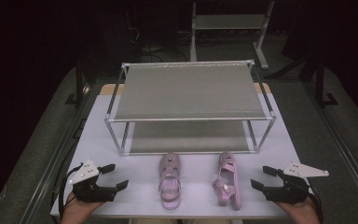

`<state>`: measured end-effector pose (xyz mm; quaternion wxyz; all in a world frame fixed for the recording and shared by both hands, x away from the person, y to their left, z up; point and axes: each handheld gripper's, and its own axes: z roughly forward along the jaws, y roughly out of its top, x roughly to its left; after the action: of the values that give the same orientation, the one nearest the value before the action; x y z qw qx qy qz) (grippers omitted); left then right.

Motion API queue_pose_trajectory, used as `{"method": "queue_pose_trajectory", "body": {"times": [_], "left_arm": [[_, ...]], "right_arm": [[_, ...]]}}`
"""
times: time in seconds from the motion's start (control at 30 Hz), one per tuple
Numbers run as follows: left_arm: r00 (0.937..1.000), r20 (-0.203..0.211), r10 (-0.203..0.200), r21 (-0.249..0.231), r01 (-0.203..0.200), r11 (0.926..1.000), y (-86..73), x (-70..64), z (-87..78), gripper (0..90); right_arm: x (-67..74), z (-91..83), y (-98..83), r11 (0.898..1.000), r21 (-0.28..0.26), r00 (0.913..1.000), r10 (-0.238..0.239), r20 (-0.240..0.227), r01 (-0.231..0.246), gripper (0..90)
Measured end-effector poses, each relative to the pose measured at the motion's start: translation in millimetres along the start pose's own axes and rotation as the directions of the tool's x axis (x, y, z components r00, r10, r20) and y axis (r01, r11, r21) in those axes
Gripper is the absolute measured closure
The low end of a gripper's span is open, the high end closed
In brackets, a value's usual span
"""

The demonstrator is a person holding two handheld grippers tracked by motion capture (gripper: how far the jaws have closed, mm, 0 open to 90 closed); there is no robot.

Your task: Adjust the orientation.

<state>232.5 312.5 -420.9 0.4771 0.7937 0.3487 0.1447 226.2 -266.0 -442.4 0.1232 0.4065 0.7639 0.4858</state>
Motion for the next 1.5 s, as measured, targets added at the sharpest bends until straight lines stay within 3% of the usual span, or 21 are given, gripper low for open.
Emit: {"method": "queue_pose_trajectory", "body": {"times": [0.3, 0.73, 1.1, 1.5], "left_arm": [[0.9994, 0.033, -0.008, -0.024, 0.009, 0.9997, 3.1, -6.2, 1.7, 20.2], [0.9973, 0.074, -0.007, -0.054, 0.011, 0.9985, 17.3, -28.7, 10.7, 23.8], [0.9923, 0.118, -0.039, -0.090, 0.050, 0.9947, 27.6, -48.9, 19.9, 29.3], [0.9895, 0.144, -0.007, -0.039, 0.013, 0.9992, 33.2, -67.5, 38.6, 35.4]], "right_arm": [[0.6, -1.2, 2.9, 1.000, -0.009, 0.9998, 0.003, 0.022, -0.002, 23.0], [-0.4, -0.2, 3.0, 1.000, -0.009, 0.9997, 0.012, 0.021, -0.012, 22.9], [2.2, -0.5, 3.4, 1.000, -0.011, 0.9997, 0.005, 0.025, -0.005, 22.9], [1.0, -1.7, 2.5, 1.000, -0.010, 0.9995, -0.003, 0.031, 0.003, 23.0]]}}
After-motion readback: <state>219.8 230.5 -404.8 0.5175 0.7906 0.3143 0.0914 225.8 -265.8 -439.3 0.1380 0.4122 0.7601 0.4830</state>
